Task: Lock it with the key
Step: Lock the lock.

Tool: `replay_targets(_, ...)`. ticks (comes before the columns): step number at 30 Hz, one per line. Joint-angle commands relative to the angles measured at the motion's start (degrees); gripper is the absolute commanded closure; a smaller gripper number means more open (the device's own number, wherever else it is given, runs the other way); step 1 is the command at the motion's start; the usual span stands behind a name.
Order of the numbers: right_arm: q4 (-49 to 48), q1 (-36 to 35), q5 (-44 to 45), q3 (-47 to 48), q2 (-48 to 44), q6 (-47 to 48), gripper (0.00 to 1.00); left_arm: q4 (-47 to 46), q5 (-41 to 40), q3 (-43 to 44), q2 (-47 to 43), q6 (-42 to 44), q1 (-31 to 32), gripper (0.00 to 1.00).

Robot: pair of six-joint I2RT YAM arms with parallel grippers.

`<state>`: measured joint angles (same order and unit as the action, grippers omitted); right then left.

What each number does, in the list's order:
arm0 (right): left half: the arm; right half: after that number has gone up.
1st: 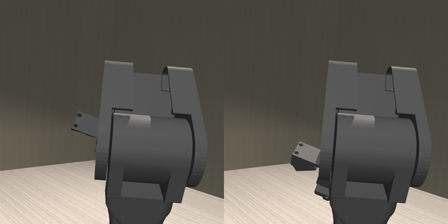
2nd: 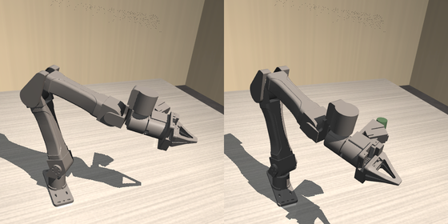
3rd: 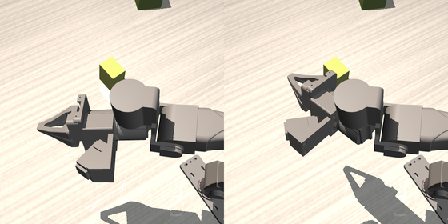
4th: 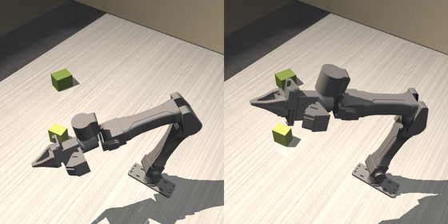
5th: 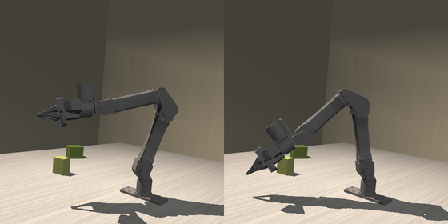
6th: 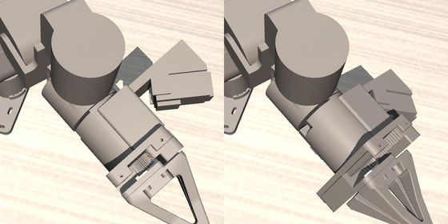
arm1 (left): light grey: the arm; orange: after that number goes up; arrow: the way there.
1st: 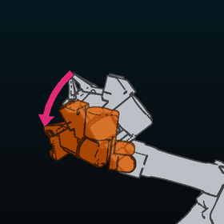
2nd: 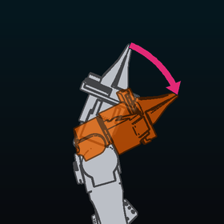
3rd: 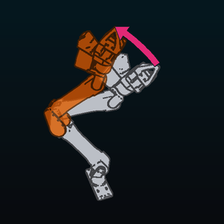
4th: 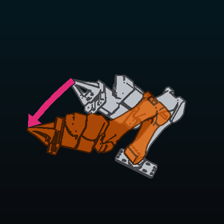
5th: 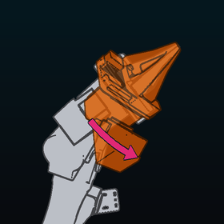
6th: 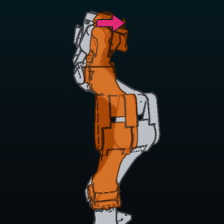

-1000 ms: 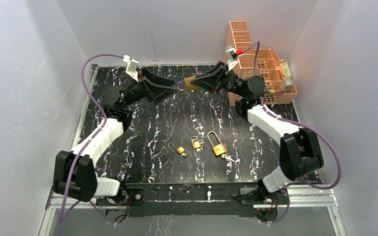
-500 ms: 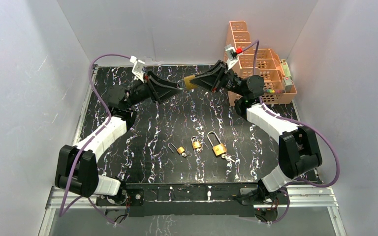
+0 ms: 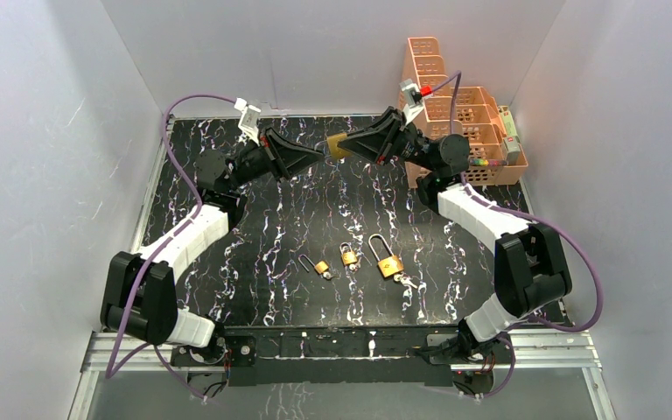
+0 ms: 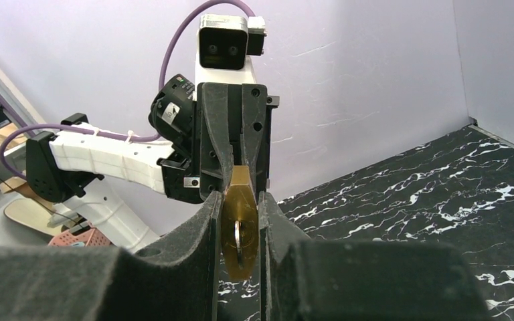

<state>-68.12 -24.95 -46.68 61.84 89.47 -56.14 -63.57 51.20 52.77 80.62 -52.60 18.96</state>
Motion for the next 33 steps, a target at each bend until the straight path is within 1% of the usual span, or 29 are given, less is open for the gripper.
replay_targets(1, -1.23, 0.1, 1.17, 2.03, -2.22, 2.16, 0.83, -5.0, -2.29, -0.1, -2.05, 1.78, 0.22, 1.0)
replay_targets(2, 0.81, 0.58, 1.26, 1.51, -3.08, 3.38, 0.69, -4.95, -2.47, -0.39, -2.51, 2.11, -0.03, 1.0)
replay_targets(3, 2.65, 1.15, 1.18, 0.93, -4.21, 4.65, 0.62, -4.98, -2.48, -0.61, -2.97, 2.33, -0.39, 1.0)
replay_targets(5, 5.5, 2.66, 0.94, -0.91, -6.42, 6.21, 0.53, -4.68, -2.35, -1.06, -3.77, 2.48, -1.44, 1.0)
replay_targets(7, 6.39, 4.03, 0.62, -2.12, -8.25, 6.75, 0.42, -4.6, -2.18, -1.18, -4.22, 2.55, -2.08, 1.0)
replay_targets(9, 7.54, 4.81, 0.31, -2.64, -9.37, 7.53, 0.35, -4.6, -2.11, -1.08, -4.28, 2.5, -2.41, 1.0)
replay_targets(13, 9.72, 5.03, 0.34, -2.46, -10.09, 9.39, 0.34, -4.56, -1.32, -0.08, -3.28, 1.73, -2.45, 1.0)
replay_targets(25, 10.38, 4.82, -1.39, 1.51, -5.66, 10.17, 0.35, -4.65, -0.11, 1.56, -2.06, 0.4, -2.5, 1.0)
replay_targets(28, 9.97, 4.77, -1.82, 1.79, -4.95, 9.6, 0.37, -4.73, 0.13, 1.89, -1.72, 0.22, -2.48, 1.0)
replay_targets(33, 8.11, 4.23, -2.31, 1.84, -4.03, 8.6, 0.47, -4.85, 0.21, 2.07, -1.12, 0.2, -2.41, 1.0)
